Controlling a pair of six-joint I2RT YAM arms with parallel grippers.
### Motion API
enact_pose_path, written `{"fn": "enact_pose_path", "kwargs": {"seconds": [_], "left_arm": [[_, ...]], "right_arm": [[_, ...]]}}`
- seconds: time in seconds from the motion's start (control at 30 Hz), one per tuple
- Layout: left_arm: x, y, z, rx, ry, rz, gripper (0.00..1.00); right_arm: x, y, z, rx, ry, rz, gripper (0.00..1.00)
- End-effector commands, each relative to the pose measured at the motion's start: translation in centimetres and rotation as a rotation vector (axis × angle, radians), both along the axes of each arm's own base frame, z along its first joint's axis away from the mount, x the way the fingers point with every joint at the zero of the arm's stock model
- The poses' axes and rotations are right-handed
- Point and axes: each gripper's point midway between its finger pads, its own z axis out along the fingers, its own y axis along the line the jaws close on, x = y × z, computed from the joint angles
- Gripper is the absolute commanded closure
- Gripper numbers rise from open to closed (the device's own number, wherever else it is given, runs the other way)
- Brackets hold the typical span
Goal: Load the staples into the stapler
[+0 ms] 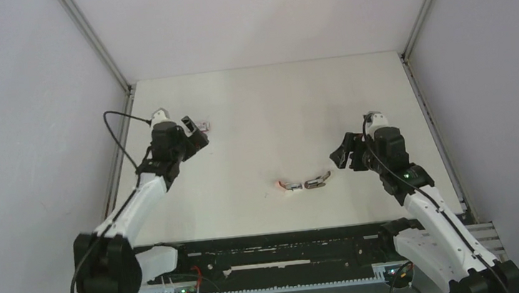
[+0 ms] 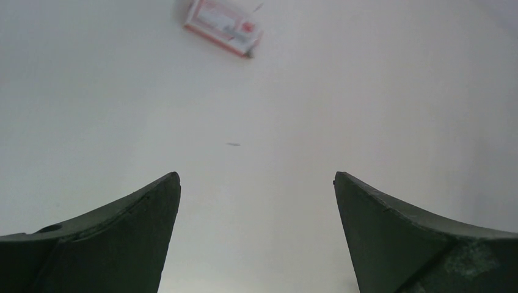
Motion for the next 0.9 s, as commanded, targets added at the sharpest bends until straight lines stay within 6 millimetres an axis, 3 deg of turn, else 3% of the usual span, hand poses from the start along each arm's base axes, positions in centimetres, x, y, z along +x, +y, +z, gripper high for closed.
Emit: {"fn": "enact_pose_path", "kwargs": {"seconds": [0.0, 0.17, 0.4, 0.57, 0.87], "left_arm": [[4.0, 3.8, -2.4, 0.033, 0.048, 0.255, 0.01], [6.6, 3.7, -5.3, -0.019, 0.107, 0.274, 0.02], [10.3, 2.6, -6.2, -0.053, 0.108, 0.246, 0.03], [12.9, 2.2, -8.4, -0.029, 0.18, 0.228, 0.04], [16.5, 1.9, -10.3, 0.013, 0.27, 0.197, 0.04]], "right_arm": [[1.6, 0.5, 2.4, 0.044, -0.071, -0.016, 0.32], [1.7, 1.2, 2.4, 0.059, -0.068, 0.008, 0.33], [1.9, 1.3, 2.1, 0.042, -0.067, 0.027, 0.33], [2.1, 1.5, 1.7, 0.048, -0.055, 0.025, 0.34], [2.6, 1.7, 1.6, 0.057, -0.052, 0.021, 0.36]]}}
